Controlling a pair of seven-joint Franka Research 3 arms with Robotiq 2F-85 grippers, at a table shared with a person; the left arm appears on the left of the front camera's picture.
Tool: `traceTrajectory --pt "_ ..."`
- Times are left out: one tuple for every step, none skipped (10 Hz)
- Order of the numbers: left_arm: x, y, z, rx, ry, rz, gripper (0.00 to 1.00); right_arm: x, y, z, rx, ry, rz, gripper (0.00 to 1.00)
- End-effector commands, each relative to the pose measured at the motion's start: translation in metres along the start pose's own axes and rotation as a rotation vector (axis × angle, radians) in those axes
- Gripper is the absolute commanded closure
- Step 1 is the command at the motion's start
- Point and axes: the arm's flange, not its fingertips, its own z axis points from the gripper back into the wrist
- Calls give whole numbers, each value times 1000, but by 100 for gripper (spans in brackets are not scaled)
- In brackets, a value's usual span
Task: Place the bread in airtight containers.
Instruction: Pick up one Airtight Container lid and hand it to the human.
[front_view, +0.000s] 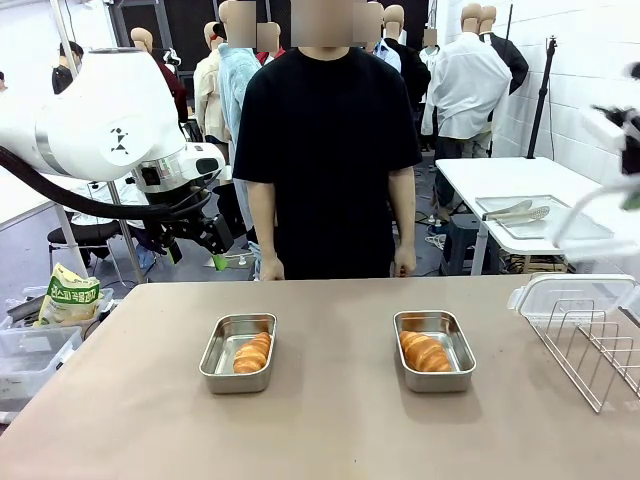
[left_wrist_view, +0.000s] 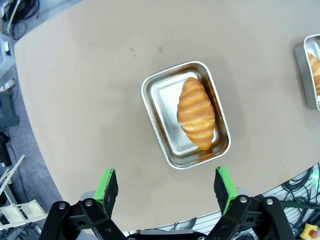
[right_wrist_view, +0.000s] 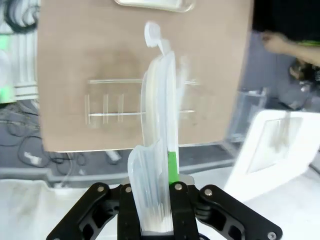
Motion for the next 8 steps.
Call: traceTrajectory --pt "0 1 1 23 3 17 0 26 -38 21 -190 31 152 100" --pt "0 1 1 23 3 17 0 46 -62 34 -296 16 256 100" --pt "0 1 1 23 3 17 0 60 -74 40 -361 -17 331 100" --pt "0 1 1 23 3 17 0 73 -87 44 -401 -60 392 100" --pt "0 1 1 23 3 17 0 85 -99 43 -422 -113 430 100" --pt "0 1 1 23 3 17 0 95 -109 36 -429 -165 473 100" --pt "0 1 1 23 3 17 0 104 -121 28 -413 -190 494 100" --pt "0 1 1 23 3 17 0 108 -131 20 -394 -214 502 100"
